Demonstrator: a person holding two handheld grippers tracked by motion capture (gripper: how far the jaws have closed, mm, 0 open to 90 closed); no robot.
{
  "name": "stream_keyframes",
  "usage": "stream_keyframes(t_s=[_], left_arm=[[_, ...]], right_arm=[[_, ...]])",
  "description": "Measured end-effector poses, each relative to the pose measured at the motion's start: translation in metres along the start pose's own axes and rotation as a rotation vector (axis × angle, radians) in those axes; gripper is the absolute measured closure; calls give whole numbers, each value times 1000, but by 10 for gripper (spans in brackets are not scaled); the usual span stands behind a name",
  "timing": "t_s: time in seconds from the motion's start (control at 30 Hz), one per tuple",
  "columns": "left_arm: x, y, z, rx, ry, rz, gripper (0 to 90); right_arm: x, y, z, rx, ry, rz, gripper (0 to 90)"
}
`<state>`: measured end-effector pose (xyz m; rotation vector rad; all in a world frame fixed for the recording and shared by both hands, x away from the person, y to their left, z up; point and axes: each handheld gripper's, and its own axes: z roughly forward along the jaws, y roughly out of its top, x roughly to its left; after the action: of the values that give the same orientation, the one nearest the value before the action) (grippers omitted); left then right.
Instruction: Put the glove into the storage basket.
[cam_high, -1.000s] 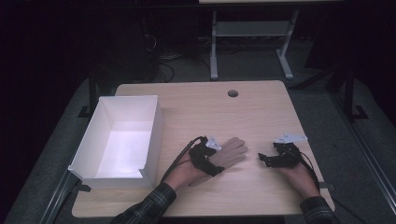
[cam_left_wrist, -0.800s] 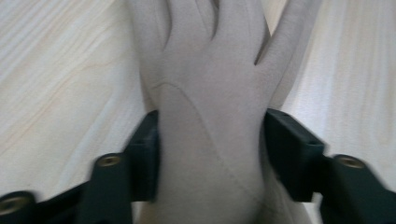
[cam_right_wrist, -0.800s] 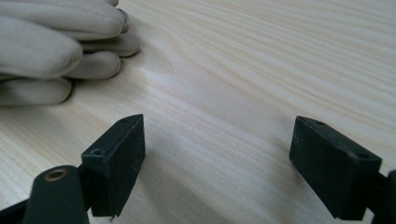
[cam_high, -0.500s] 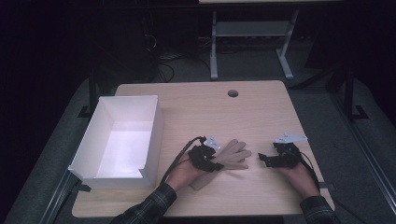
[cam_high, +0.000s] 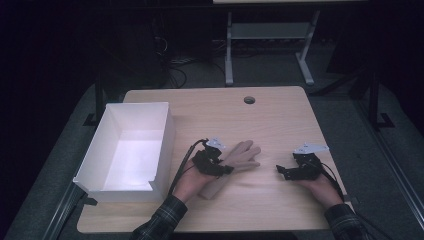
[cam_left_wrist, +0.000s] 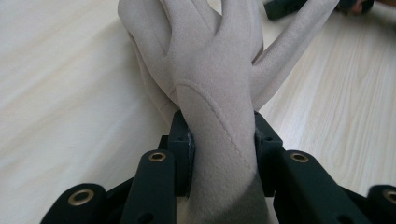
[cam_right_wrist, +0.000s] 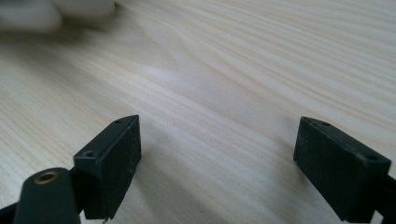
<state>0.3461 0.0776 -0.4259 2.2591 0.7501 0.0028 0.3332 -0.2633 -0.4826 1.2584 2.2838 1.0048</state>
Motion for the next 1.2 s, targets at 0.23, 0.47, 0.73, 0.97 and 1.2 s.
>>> stream_keyframes(t_s=[0.23, 0.47, 0.73, 0.97, 1.2], left_arm=[[2, 15, -28, -30, 46, -47, 672], [2, 33, -51, -53, 67, -49, 672], [6, 53, -81, -53, 88, -25, 672], [11, 64, -106, -45, 100, -7, 672], [20, 65, -131, -45, 127, -17, 672]], right_arm=[[0, 0, 0, -1, 1, 0, 144], [0, 1, 1, 1, 6, -4, 144], [0, 1, 1, 0, 10, -14, 144], [0, 1, 2, -2, 11, -14, 145], [0, 1, 2, -2, 11, -14, 145]])
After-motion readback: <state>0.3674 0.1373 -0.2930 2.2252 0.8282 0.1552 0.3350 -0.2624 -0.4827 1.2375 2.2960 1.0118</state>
